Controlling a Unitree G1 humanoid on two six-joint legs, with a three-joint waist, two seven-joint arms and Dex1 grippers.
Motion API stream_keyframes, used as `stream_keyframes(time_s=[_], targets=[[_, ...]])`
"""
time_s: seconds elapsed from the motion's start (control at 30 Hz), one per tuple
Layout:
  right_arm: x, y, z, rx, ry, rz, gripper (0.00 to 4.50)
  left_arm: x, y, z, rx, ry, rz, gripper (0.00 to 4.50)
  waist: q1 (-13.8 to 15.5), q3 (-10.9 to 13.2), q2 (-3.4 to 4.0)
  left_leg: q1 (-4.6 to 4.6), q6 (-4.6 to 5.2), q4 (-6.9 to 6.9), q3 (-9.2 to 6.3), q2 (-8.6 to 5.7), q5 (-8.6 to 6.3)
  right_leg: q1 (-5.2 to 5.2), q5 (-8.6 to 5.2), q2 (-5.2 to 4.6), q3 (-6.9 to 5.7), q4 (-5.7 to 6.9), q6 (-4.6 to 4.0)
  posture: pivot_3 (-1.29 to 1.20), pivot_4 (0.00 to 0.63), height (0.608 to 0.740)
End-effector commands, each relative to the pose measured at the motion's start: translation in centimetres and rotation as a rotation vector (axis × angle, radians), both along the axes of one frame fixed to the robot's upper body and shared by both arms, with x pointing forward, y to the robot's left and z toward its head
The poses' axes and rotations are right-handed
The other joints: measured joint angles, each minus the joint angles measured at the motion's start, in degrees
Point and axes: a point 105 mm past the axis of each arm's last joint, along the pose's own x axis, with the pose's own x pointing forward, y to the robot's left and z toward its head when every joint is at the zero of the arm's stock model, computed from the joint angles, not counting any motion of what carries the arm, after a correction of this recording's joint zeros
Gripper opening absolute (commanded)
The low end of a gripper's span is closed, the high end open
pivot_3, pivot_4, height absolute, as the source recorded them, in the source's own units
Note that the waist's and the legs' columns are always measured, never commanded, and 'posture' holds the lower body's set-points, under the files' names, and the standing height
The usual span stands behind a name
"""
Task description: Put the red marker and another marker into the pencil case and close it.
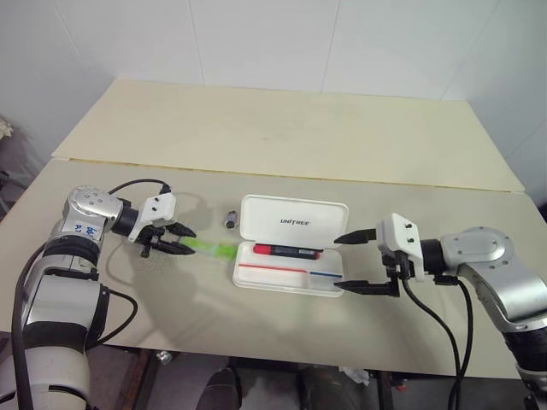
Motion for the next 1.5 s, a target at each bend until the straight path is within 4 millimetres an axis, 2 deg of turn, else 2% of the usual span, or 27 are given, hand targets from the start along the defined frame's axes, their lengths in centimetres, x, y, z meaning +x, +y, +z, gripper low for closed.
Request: stream_keyframes(time_s=[0.03, 0.33, 0.53, 0.67, 0.8, 0.93, 1.03, 1.23, 1.37, 1.5], targets=[[0.1, -1.3, 1.2, -0.004, -0.059, -0.018, 4.5, -0.7, 0.8, 0.3, 0.009, 0.017, -0.024, 1.07, 0.0, 0.0, 0.0, 0.0, 0.0, 0.01, 0.0, 0.0, 0.0, 0.0, 0.0, 0.0, 0.0, 0.0, 0.0, 0.0, 0.15, 0.74], [0.9, -2.1, 1.2, -0.018, -0.063, -0.036, 4.5, -0.9, 2.1, 2.9, -0.055, -0.117, 0.0, 1.07, -0.1, 0.0, 0.0, 0.0, 0.01, 0.06, -0.01, 0.02, 0.0, 0.02, 0.02, 0.01, 0.0, 0.03, 0.03, 0.0, 0.15, 0.74], [1.6, -3.3, 1.1, -0.031, -0.061, -0.065, 4.5, -2.3, 3.0, 5.0, -0.08, -0.186, 0.013, 1.07, -0.2, 0.0, 0.01, 0.01, 0.01, 0.09, -0.03, 0.03, -0.01, 0.05, 0.02, -0.02, -0.01, 0.06, 0.03, 0.0, 0.15, 0.74], [2.0, -3.8, 1.3, -0.038, -0.066, -0.077, 4.5, -3.8, 2.6, 6.6, -0.1, -0.199, 0.042, 1.07, -0.2, 0.0, 0.02, 0.01, 0.01, 0.09, -0.04, 0.07, -0.01, 0.06, 0.02, -0.02, -0.01, 0.07, 0.03, 0.0, 0.15, 0.74], [2.3, -4.0, 1.2, -0.04, -0.063, -0.08, 4.5, -4.9, 0.6, 7.9, -0.17, -0.167, 0.05, 1.07, -0.1, 0.0, 0.02, 0.06, 0.01, 0.11, -0.05, 0.09, -0.01, 0.12, 0.02, -0.04, -0.01, 0.11, 0.03, 0.0, 0.15, 0.74], [2.7, -4.2, 1.1, -0.038, -0.062, -0.087, 4.5, -4.6, -2.8, 9.6, -0.222, -0.15, 0.007, 1.07, 0.4, 0.0, 0.02, 0.05, 0.05, 0.21, -0.1, 0.01, 0.02, 0.22, 0.03, -0.03, -0.08, 0.09, 0.06, 0.0, 0.15, 0.74], [2.6, -4.3, 1.1, -0.032, -0.065, -0.095, 4.5, -3.4, -3.9, 9.1, -0.147, -0.156, 0.03, 1.07, 0.2, 0.0, 0.02, 0.05, 0.08, 0.23, -0.06, -0.02, 0.03, 0.24, 0.09, -0.03, -0.03, 0.04, 0.15, 0.0, 0.15, 0.74], [1.7, -5.6, 1.8, 0.06, -0.126, -0.121, 4.5, -3.3, -7.3, 9.0, -0.159, -0.098, -0.137, 1.07, 0.2, 0.0, 0.03, 0.0, 0.08, 0.15, -0.03, -0.01, 0.03, 0.2, 0.1, 0.0, -0.01, -0.08, 0.17, 0.0, 0.15, 0.74], [0.1, -6.4, 0.9, 0.06, -0.124, -0.089, 4.5, -2.9, -9.7, 9.1, -0.175, -0.073, -0.205, 1.07, 0.2, 0.0, 0.03, 0.0, 0.09, 0.17, -0.02, -0.02, 0.02, 0.22, 0.1, 0.01, 0.0, -0.09, 0.17, 0.0, 0.15, 0.74], [-1.0, -6.9, 0.2, 0.089, -0.103, -0.094, 4.5, -2.8, -11.9, 8.3, -0.164, -0.038, -0.266, 1.07, 0.3, 0.0, 0.03, 0.02, 0.11, 0.23, 0.0, -0.06, 0.03, 0.26, 0.13, 0.01, 0.07, -0.07, 0.23, 0.0, 0.15, 0.74]])
